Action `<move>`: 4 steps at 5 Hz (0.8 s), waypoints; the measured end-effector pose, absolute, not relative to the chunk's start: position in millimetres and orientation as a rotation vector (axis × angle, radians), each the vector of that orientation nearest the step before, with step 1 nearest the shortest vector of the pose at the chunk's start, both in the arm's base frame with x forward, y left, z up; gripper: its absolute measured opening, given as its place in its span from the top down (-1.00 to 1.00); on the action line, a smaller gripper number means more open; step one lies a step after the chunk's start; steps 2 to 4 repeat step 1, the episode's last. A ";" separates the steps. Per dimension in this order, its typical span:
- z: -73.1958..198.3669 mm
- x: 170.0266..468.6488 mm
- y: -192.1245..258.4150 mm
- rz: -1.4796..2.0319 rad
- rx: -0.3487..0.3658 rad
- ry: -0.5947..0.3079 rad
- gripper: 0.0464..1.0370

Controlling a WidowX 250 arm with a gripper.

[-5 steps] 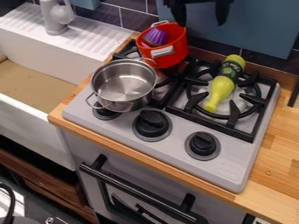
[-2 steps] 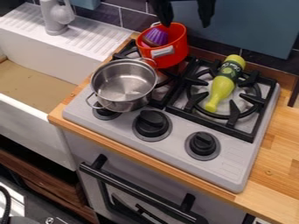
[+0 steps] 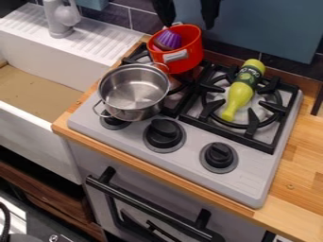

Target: Put the red basket on the upper side left corner of the burner

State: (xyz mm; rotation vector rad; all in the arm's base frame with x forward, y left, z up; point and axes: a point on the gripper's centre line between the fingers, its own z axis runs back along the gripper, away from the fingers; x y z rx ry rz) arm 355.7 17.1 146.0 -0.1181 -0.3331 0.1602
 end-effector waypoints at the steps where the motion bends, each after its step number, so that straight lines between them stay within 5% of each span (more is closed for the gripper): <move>1: 150.3 350.2 18.6 0.142 -0.101 -0.358 -0.92; 4: 150.3 350.2 18.6 0.142 -0.101 -0.358 -0.92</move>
